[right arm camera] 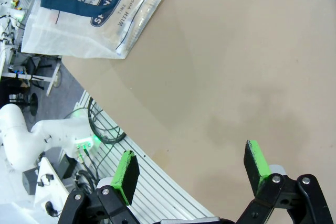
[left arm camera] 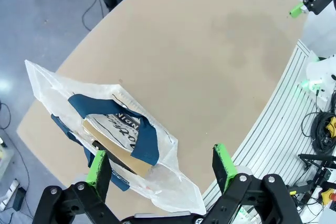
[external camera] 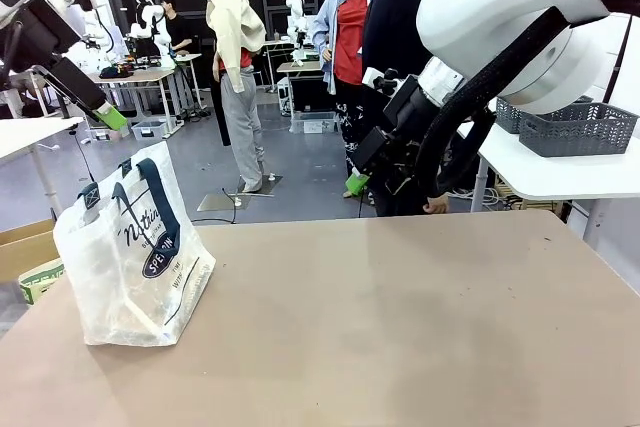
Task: Transfer purchased items from the store into the shopping bag.
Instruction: Move the Reusable shopping bag to the right side of the table.
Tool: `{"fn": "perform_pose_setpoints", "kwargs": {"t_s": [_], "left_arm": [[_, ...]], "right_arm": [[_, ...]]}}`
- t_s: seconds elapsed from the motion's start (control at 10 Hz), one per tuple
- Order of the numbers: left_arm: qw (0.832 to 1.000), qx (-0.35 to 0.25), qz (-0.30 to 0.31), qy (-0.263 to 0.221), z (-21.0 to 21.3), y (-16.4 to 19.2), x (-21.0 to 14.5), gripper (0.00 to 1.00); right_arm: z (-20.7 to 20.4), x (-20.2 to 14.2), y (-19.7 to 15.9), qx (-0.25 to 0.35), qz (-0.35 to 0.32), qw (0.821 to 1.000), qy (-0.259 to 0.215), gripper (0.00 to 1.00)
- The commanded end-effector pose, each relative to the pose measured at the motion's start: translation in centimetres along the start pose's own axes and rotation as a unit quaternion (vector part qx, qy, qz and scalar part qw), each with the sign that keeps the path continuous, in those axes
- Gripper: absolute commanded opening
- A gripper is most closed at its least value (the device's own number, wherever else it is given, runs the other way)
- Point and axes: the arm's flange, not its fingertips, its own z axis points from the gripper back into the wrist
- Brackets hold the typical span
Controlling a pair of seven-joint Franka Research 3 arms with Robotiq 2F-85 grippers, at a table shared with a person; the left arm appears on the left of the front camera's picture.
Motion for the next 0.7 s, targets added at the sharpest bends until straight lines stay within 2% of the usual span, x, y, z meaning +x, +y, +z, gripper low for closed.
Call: {"fn": "perform_pose_setpoints", "kwargs": {"t_s": [0.0,0.6], "left_arm": [[1.0,0.009,0.004,0.006,0.17,0.0,0.12,1.0],[1.0,0.009,0.004,0.006,0.17,0.0,0.12,1.0]], "right_arm": [[-0.08,-0.06,0.01,0.001,-0.005,1.0,0.001,1.0],[-0.08,-0.06,0.01,0.001,-0.005,1.0,0.001,1.0]]}}
